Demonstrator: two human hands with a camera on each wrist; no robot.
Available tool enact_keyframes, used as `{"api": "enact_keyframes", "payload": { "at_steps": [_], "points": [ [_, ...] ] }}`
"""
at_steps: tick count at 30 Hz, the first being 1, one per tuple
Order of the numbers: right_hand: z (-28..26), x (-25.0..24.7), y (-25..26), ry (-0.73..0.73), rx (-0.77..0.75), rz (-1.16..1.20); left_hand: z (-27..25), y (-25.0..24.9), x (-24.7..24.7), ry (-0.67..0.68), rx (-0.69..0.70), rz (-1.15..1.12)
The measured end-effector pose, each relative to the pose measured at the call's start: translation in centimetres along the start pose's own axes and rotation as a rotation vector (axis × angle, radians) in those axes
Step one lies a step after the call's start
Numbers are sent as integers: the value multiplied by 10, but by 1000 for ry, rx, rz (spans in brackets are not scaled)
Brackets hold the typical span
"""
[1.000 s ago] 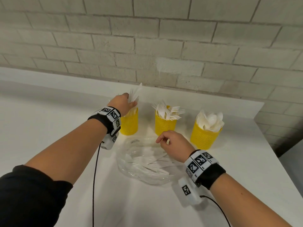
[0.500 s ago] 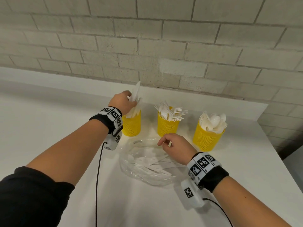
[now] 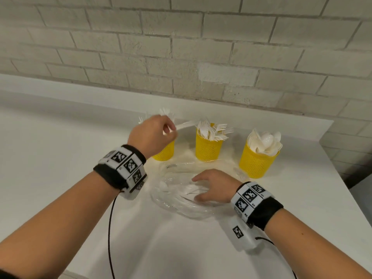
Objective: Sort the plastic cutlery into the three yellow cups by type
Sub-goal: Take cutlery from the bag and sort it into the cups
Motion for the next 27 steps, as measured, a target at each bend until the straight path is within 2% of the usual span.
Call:
{"api": "enact_keyframes", "payload": {
  "at_steps": [2,6,10,13,18,20,23,27],
  "points": [
    [-3,9,1,66,-24,-75,-24,4,9,163,-24,54],
    [-4,18,-2,26,-64,-215,-56,28,32,437,-61,232],
    [-7,15,-5,19,4,-221,-64,45,41,565,-170,197],
    [-8,11,-9,13,62,-189,-61,44,38,496,-173,151],
    [-7,3,-9,-2,91,-178,-41,10,13,115,-67,160],
    [-4,2,-5,-14,82,-172,-22,-6,12,42,-1,110],
    [-1,2,-1,-23,66,-184,14,-20,28,121,94,212],
    [-4,7,-2,-6,48,-222,50,-32,53,288,106,467]
  ]
}}
Point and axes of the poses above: each hand's wrist, its own z-axis towards the middle knuckle, its own x-axis out of the palm, y = z × x, the point moved 2 cm from there along z, towards the middle knuckle, and after that the axes turned 10 degrees about -y, right-handed, at the moved point
